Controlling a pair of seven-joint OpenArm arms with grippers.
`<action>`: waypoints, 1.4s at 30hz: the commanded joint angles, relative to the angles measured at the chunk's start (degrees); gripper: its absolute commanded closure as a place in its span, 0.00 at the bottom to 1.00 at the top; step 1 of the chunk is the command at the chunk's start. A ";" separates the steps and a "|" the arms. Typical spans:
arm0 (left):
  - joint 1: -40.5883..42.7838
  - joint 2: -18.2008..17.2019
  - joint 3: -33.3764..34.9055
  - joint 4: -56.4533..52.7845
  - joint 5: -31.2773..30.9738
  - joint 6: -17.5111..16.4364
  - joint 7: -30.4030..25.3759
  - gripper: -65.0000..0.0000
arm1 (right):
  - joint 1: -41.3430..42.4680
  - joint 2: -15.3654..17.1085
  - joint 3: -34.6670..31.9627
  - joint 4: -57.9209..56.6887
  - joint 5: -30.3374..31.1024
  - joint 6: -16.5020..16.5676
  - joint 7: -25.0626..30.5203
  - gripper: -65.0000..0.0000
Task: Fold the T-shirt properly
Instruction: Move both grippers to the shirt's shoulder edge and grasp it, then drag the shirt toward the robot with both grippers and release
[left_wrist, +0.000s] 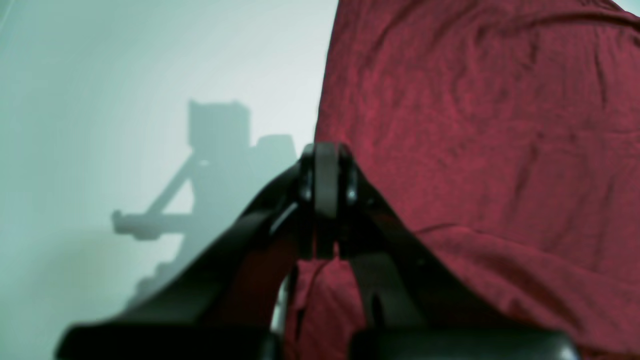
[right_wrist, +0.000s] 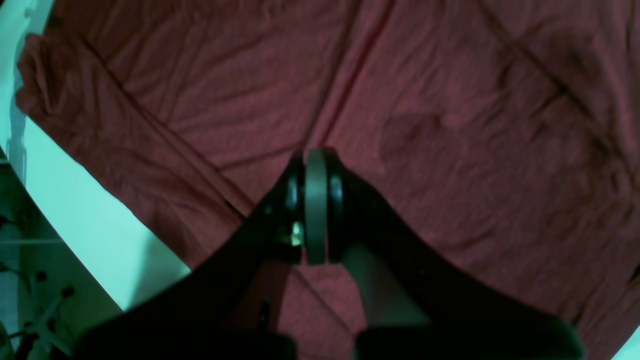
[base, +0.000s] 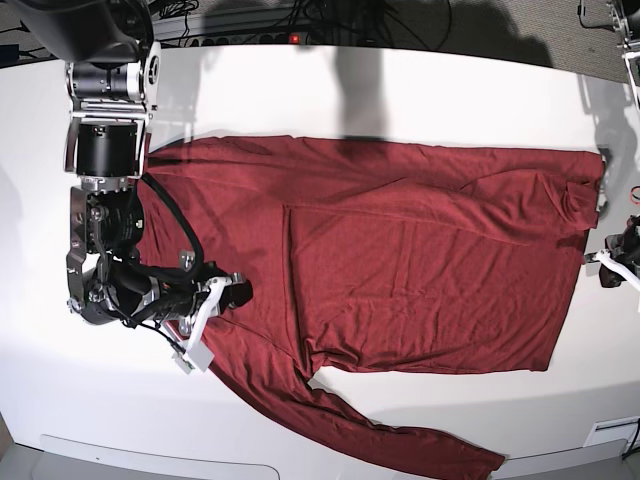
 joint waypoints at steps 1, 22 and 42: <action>-0.15 -1.31 -0.42 0.79 -1.57 -0.11 -2.05 1.00 | 1.01 0.37 0.44 0.85 0.72 0.28 0.92 1.00; 19.80 0.00 -0.42 10.32 -7.37 -0.50 -10.64 1.00 | -23.04 0.59 5.07 23.10 1.90 0.28 0.59 1.00; 20.83 7.72 -0.42 -0.44 12.24 -0.48 -18.36 1.00 | -35.23 0.48 8.61 18.10 -15.23 0.28 19.34 1.00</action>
